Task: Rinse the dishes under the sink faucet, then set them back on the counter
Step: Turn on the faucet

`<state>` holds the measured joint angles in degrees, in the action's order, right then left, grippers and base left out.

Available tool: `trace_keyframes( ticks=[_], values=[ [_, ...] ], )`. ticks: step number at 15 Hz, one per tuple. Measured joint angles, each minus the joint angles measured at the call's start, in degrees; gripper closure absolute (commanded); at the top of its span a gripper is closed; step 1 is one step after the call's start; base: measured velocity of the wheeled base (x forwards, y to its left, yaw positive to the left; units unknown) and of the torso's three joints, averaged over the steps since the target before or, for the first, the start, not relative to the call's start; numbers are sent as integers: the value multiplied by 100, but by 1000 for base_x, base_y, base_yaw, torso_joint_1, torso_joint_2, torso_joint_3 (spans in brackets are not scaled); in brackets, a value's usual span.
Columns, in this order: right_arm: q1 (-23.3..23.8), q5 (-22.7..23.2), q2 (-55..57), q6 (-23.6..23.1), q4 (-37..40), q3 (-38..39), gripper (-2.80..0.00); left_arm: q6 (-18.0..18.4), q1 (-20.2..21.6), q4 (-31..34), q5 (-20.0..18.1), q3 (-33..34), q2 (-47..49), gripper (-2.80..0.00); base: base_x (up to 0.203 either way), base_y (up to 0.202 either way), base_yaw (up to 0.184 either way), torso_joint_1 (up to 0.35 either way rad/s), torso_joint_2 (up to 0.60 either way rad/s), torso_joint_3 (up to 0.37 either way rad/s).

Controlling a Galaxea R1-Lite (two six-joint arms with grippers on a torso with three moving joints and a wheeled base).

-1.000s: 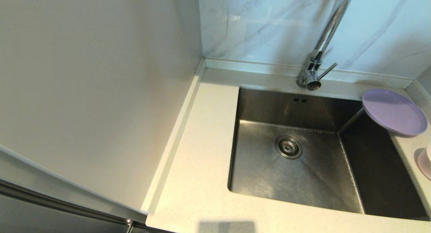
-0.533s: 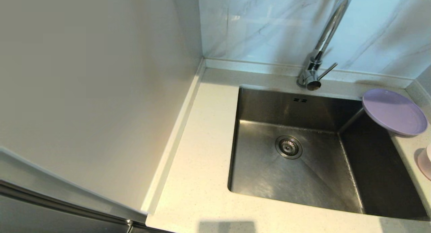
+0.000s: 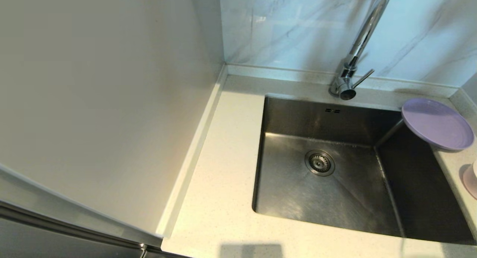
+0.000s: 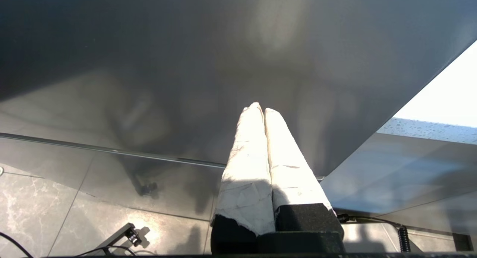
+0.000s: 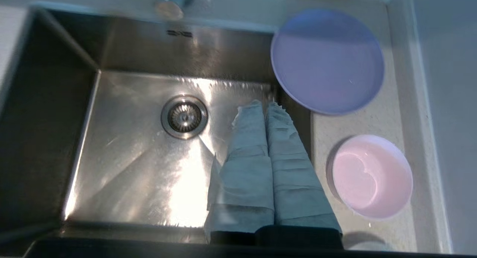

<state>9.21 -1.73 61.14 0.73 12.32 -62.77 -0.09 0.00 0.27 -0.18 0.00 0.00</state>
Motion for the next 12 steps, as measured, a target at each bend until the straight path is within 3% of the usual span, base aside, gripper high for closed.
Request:
trace_keyframes(
  ticks=[3, 7, 10, 12],
  values=[
    [325, 443, 726, 782, 1365, -1503, 0, 1, 0, 0, 0, 0, 0, 0, 0, 0, 0, 0, 0, 0],
    [863, 1671, 1816, 1816, 3271, -3479, 0, 1, 0, 0, 0, 0, 0, 0, 0, 0, 0, 0, 0, 0],
    [1030, 2576, 2556, 2088, 4115, -4465, 0, 1, -2, -2, 0, 0, 0, 0, 0, 0, 0, 0, 0, 0],
    [1053, 2982, 2920, 1881, 4429, -4842, 0, 1, 0, 0, 0, 0, 0, 0, 0, 0, 0, 0, 0, 0]
  ],
)
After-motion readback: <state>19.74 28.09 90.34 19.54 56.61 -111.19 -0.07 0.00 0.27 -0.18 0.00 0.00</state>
